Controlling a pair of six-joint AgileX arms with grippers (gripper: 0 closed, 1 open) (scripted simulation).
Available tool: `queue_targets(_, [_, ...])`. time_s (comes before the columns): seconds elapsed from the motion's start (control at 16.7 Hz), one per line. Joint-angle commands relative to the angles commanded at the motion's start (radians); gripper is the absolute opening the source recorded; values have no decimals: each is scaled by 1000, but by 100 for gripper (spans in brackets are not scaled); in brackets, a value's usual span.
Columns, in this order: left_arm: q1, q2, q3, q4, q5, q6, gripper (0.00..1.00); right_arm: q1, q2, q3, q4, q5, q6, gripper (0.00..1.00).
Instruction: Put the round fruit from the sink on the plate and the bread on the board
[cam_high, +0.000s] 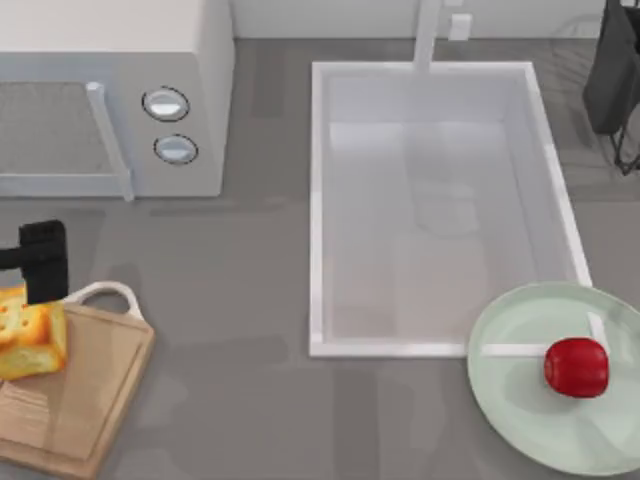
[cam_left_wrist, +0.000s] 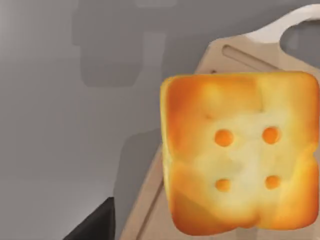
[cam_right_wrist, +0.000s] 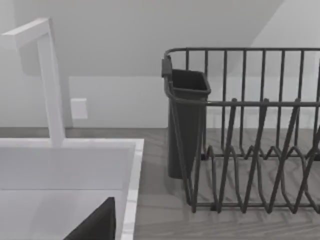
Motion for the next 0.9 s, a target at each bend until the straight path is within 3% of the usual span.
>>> queue_targets(0.42, [-6, 313, 236, -205, -2, -45, 100, 0, 0, 0, 0, 0, 0, 100])
queue_targets(0.9, [-3, 333, 209, -167, -2, -43, 100, 0, 0, 0, 0, 0, 0, 100])
